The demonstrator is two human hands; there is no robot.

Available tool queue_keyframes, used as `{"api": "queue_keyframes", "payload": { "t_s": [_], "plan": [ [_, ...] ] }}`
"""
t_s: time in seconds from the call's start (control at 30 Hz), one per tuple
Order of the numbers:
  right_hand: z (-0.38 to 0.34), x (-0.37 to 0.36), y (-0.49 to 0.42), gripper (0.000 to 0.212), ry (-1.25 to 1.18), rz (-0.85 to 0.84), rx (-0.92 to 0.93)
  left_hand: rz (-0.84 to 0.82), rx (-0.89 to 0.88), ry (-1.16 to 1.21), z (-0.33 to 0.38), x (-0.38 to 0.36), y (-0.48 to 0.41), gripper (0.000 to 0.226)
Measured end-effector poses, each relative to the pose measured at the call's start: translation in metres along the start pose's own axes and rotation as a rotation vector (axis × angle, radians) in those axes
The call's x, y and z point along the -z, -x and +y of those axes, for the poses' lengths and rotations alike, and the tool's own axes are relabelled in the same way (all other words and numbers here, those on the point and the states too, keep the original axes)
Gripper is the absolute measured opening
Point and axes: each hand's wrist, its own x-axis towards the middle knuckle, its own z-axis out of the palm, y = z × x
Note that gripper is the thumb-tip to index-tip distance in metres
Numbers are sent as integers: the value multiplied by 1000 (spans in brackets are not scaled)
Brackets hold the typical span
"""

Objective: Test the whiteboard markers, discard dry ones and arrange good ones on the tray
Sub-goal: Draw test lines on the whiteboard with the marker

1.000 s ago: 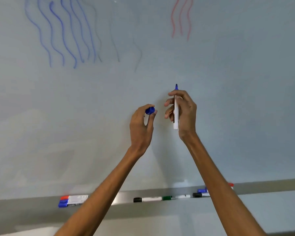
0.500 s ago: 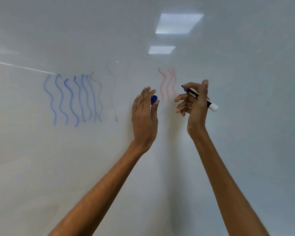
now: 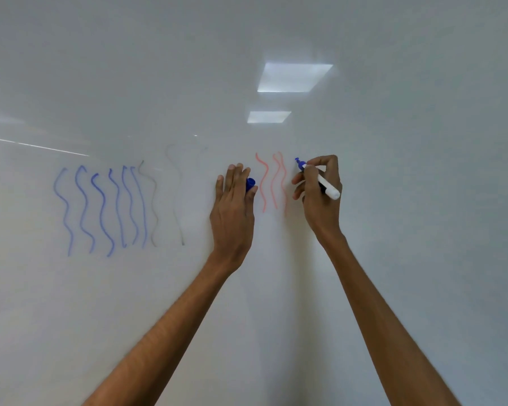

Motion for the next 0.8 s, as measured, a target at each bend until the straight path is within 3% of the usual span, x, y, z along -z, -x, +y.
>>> {"api": "queue_keyframes", "payload": {
  "t_s": [0.47, 0.63, 0.8],
  "plan": [
    [25, 38, 70, 13, -66, 3, -248, 25, 23, -14, 1, -12, 7, 41],
    [1, 38, 28, 8, -129, 51, -98, 11, 46, 31, 0, -13, 9, 42],
    [-8, 26, -11, 10, -59, -25, -57, 10, 39, 28, -1, -12, 9, 43]
  ]
}}
